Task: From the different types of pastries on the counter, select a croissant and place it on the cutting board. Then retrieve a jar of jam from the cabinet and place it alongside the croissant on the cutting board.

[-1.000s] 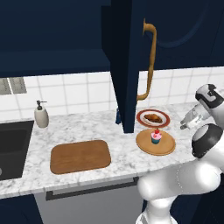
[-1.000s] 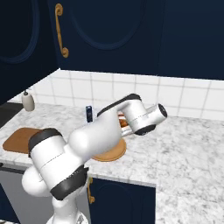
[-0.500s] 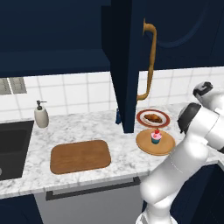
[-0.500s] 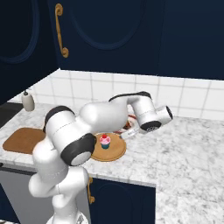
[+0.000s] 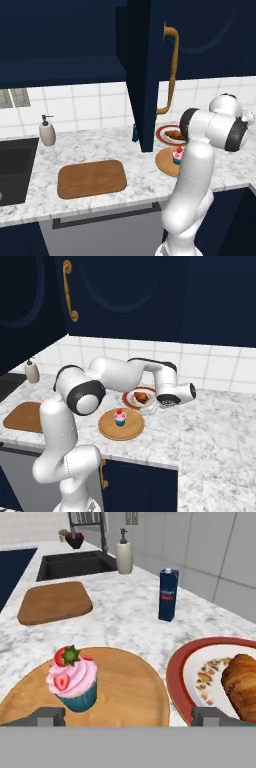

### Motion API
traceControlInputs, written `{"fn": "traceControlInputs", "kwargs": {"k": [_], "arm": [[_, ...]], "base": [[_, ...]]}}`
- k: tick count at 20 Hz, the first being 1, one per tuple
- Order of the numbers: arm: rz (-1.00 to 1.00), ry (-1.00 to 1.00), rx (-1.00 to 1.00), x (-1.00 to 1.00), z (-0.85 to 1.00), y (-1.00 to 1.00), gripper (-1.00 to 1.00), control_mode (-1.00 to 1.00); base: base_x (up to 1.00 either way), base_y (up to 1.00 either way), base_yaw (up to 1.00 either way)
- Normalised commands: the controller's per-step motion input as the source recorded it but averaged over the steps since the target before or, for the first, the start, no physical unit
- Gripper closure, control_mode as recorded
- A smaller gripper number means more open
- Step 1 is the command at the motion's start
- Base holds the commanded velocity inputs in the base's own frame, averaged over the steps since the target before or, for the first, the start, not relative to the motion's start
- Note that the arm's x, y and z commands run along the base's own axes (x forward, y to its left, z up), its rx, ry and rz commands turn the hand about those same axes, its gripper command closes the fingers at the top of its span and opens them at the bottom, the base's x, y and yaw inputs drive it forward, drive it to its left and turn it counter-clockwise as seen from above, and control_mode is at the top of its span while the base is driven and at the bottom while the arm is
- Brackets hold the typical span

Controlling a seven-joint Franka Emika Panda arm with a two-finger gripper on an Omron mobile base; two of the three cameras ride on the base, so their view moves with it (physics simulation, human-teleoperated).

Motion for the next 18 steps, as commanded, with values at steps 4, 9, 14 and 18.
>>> {"fn": "traceControlInputs", "kwargs": {"k": [4, 9, 14, 18], "arm": [[-0.02, -0.10, 0.01, 0.61, 0.00, -0.13, -1.00, -1.00], [-0.06, -0.06, 0.05, 0.57, 0.00, -0.09, -1.00, -1.00], [-0.18, 0.00, 0.07, 0.21, 0.00, 0.00, -1.00, -1.00], [-0.34, 0.00, 0.00, 0.30, 0.01, 0.19, -1.00, -1.00]], "base": [[0.00, 0.00, 0.00], [0.00, 0.00, 0.00], [0.00, 0.00, 0.00], [0.00, 0.00, 0.00]]}}
